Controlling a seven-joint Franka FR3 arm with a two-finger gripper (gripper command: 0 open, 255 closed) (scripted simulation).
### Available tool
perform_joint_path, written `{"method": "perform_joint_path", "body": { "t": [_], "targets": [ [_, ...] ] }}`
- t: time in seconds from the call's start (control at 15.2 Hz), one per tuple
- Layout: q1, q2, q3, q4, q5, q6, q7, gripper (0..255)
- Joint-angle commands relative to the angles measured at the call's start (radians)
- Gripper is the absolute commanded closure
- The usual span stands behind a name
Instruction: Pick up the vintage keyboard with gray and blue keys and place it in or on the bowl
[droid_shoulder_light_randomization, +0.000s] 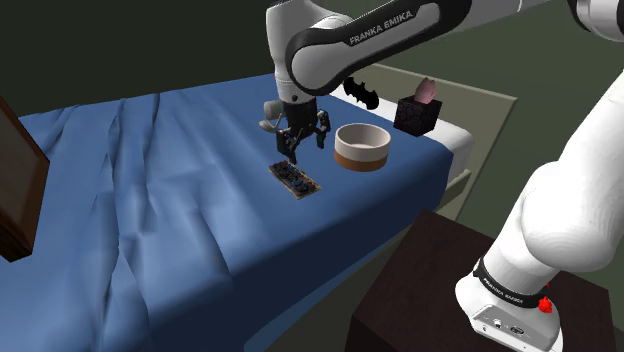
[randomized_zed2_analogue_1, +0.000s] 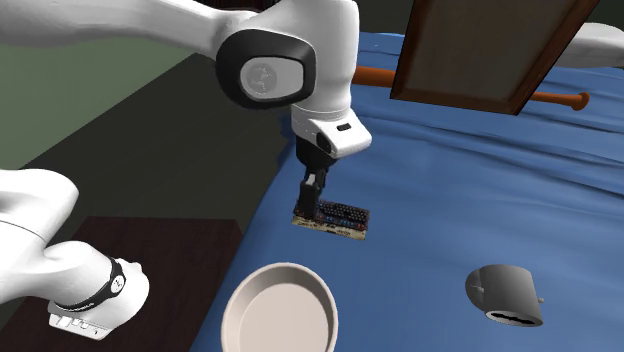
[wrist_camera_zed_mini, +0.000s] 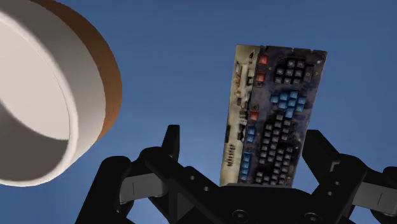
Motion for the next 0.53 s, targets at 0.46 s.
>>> {"method": "perform_joint_path", "body": {
  "t": [0.46],
  "targets": [
    [0.032, 0.243, 0.017, 0.168, -0.081, 0.039, 0.134, 0]
  ]
}}
